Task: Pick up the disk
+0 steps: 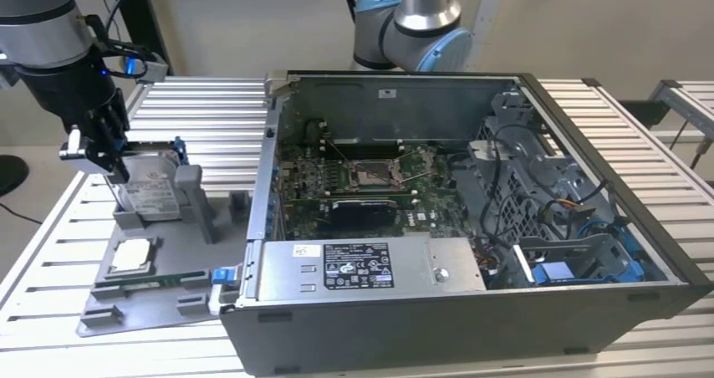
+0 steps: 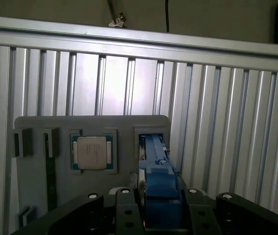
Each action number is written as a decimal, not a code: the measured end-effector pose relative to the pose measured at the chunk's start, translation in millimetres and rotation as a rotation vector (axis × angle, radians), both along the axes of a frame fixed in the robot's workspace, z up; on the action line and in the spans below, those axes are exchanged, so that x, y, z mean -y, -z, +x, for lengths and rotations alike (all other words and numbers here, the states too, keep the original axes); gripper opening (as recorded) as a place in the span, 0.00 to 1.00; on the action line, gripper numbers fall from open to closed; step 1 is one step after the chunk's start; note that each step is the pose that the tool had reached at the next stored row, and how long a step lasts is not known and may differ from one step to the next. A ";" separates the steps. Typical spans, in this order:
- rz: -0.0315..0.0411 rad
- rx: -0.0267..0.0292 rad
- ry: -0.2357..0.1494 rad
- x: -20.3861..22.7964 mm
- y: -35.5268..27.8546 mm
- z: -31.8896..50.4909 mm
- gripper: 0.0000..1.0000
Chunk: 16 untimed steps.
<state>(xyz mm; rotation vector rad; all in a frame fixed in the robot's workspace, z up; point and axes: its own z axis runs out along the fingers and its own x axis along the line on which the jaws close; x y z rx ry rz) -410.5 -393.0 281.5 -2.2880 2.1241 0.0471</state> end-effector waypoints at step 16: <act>0.0001 0.0069 -0.002 0.0 -17.7 -3.8 0.00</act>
